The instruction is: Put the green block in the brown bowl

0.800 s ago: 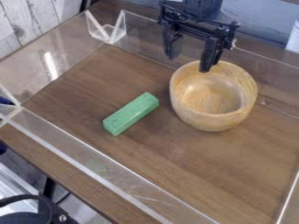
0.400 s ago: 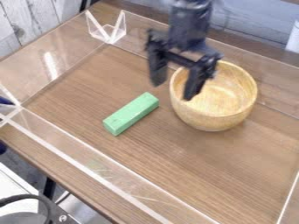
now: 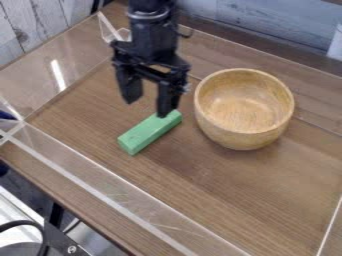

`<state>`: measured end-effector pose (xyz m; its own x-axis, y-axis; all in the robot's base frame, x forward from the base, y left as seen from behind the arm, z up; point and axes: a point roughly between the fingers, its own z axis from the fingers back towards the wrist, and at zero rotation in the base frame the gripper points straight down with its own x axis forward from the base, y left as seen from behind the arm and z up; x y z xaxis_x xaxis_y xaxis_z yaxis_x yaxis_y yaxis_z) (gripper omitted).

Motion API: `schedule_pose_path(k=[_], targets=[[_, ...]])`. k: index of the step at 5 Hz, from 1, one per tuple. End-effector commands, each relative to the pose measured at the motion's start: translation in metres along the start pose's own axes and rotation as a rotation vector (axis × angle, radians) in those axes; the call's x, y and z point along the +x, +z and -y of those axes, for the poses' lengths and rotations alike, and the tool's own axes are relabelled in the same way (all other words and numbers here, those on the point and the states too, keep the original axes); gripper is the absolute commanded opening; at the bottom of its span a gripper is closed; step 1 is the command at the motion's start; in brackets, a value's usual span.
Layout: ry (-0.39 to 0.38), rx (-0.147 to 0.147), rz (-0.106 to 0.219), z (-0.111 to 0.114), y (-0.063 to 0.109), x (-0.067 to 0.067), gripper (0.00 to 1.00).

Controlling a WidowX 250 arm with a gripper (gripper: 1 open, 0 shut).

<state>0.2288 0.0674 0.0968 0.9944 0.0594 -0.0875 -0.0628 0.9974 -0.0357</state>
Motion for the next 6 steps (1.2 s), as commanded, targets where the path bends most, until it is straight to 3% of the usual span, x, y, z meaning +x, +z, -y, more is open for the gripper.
schedule_pose_path(k=[1,3,6], targets=[[0.001,0.034,0.055,-0.017,-0.001,0.002,1.00],[0.018,0.048,0.031,-0.026,-0.025,0.009,1.00],[0.026,0.049,0.010,-0.028,-0.045,0.016,1.00]])
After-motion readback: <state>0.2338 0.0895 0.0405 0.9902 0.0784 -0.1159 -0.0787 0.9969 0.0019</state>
